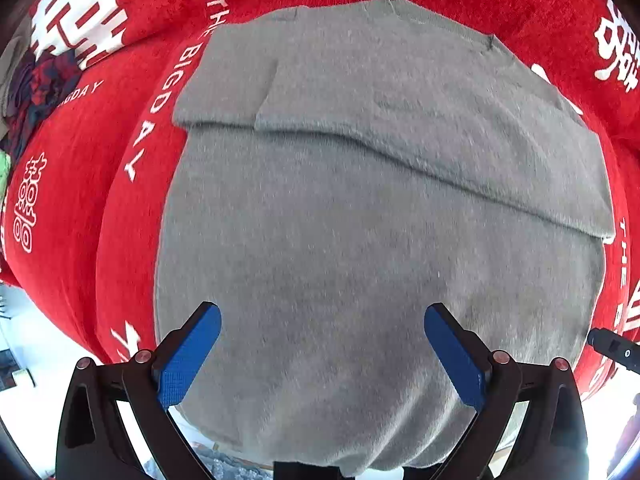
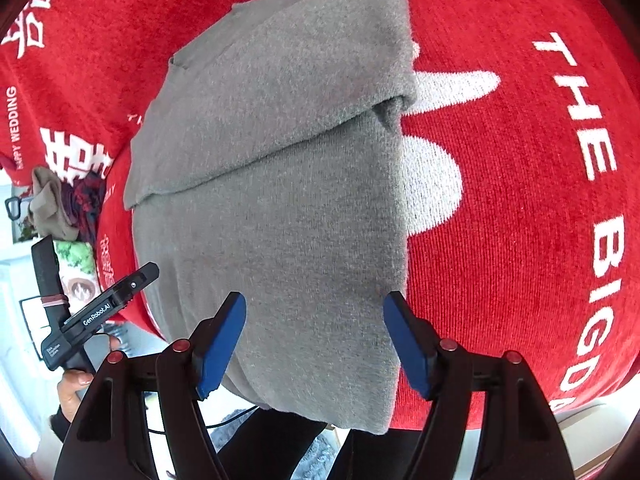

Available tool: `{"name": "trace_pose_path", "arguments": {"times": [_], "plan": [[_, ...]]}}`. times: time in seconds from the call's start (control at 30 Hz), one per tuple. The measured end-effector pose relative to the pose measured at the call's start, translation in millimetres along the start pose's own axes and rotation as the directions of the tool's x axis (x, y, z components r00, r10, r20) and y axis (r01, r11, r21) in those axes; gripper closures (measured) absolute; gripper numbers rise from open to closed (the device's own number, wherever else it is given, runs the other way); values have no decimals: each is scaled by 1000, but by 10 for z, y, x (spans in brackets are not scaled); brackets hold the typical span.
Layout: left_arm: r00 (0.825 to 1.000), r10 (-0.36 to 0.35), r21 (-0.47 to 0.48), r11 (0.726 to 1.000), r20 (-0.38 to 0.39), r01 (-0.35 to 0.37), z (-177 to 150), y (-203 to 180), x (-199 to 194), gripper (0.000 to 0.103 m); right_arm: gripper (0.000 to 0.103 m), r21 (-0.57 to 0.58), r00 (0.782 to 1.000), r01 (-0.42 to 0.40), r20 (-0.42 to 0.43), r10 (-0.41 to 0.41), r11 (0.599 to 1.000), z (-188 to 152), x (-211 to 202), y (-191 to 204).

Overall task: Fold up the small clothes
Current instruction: 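Move both open tools over the sweater hem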

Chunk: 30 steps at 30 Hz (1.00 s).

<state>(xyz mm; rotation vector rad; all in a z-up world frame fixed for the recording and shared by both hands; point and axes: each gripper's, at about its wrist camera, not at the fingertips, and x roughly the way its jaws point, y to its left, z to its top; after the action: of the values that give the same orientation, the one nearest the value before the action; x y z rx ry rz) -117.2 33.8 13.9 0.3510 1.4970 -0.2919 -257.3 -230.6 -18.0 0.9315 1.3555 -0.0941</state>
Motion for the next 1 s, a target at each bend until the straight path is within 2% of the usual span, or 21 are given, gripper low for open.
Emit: {"name": "trace_pose_path", "arguments": {"times": [0.27,0.43,0.5,0.8,1.0], "plan": [[1000,16,29,999,-10,-16,-292,19,-40,1,28,-5,999,-38,0,38,999,-164,107,91],[1000,-2,48,999,-10,3,-459,85,-28,1,28,-20,998,-51,27,51,999,-346,131,152],[1000,-10,49,999,9,10,-558,118,-68,1,28,-25,998,-55,8,55,998,-438,189,183],[1000,-13,40,999,-6,13,-907,334,-62,1,28,-5,999,-37,-40,36,999,-751,312,182],[1000,-19,31,999,-14,19,-1136,482,-68,1,28,-8,998,-42,-44,42,999,-875,336,140]]}}
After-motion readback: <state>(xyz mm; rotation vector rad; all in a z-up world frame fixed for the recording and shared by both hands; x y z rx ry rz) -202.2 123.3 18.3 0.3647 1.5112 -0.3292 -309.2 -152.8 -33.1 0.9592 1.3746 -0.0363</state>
